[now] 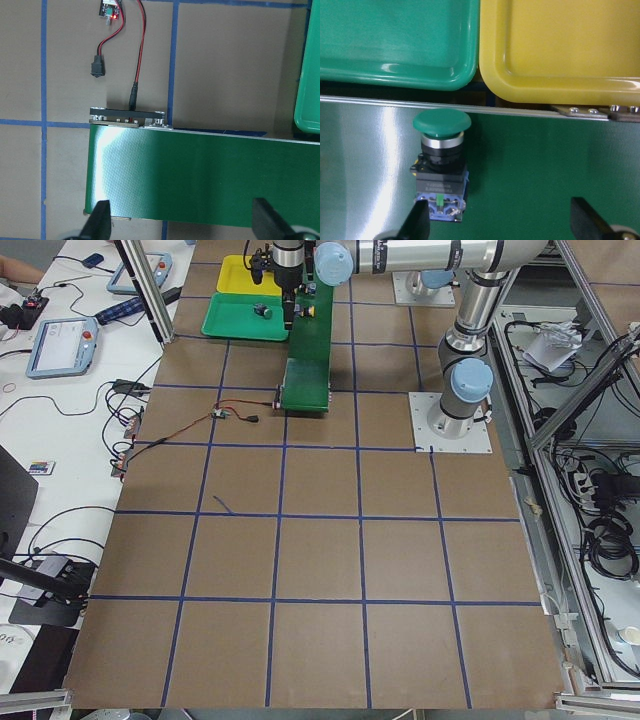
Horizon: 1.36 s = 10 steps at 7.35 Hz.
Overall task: Sort buttons by color to trays
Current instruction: 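Lower the right gripper and grasp the green-capped button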
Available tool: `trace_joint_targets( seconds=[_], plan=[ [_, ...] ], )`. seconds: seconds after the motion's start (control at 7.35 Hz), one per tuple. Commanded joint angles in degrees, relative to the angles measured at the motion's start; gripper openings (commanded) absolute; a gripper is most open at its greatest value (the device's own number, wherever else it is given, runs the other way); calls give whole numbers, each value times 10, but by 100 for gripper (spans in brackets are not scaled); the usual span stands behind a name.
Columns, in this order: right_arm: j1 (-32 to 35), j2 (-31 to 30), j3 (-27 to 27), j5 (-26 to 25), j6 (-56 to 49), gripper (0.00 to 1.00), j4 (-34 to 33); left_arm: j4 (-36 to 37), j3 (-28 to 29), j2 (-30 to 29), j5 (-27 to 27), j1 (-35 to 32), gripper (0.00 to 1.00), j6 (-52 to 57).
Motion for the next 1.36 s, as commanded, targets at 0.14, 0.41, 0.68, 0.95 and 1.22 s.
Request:
trace_joint_targets(
  seconds=[0.14, 0.41, 0.68, 0.95, 1.22],
  plan=[
    [16, 16, 15, -1, 20, 100, -42, 0, 3, -2, 1, 1, 100, 1],
    [17, 27, 17, -2, 20, 76, -49, 1, 4, -3, -1, 1, 100, 1],
    [17, 30, 17, -2, 19, 19, -63, 0, 5, 0, 6, 3, 100, 1],
    [17, 35, 10, -9, 13, 16, -69, 1, 5, 2, 4, 3, 100, 1],
    [17, 67, -67, -9, 11, 16, -64, 1, 4, 2, 3, 8, 100, 1]
  ],
)
